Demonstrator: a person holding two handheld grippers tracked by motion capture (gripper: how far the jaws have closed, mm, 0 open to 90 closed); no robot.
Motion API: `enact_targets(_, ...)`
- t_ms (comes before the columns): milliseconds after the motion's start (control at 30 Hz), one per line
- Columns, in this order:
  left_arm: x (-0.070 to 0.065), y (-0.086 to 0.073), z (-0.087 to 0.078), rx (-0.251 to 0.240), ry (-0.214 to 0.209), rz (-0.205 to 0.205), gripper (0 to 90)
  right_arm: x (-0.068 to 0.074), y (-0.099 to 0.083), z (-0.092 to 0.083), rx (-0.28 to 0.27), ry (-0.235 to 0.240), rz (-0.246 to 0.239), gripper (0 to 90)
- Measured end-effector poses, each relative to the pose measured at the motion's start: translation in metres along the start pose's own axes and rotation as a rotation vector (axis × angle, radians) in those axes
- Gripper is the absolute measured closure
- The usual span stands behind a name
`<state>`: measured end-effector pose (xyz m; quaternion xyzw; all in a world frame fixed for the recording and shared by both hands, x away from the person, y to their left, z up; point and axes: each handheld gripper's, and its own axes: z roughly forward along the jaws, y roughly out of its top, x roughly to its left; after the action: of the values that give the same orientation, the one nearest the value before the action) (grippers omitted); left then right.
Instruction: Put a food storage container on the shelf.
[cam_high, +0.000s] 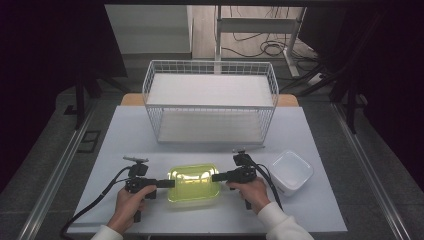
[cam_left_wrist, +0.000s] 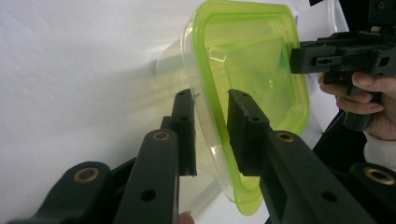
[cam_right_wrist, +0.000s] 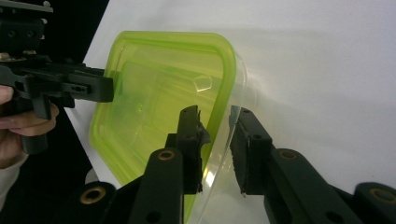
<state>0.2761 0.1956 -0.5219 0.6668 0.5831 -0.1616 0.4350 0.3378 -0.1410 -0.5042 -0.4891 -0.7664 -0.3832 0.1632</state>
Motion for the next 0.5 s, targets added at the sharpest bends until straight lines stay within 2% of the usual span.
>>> enact_targets(167, -0.005, -0.001, -0.004, -0.042, -0.008, 0.012, 77.4, 0.004, -0.002, -0.004, -0.027, -0.006, 0.001, 77.3)
enact_targets(200, -0.007, -0.001, -0.008, -0.060, -0.014, 0.026, 77.7, 0.006, -0.003, -0.006, -0.031, -0.008, -0.006, 77.7)
enact_targets(500, -0.013, -0.002, -0.015, -0.083, -0.033, 0.056, 78.2, 0.011, -0.003, -0.013, -0.063, 0.007, -0.049, 79.2)
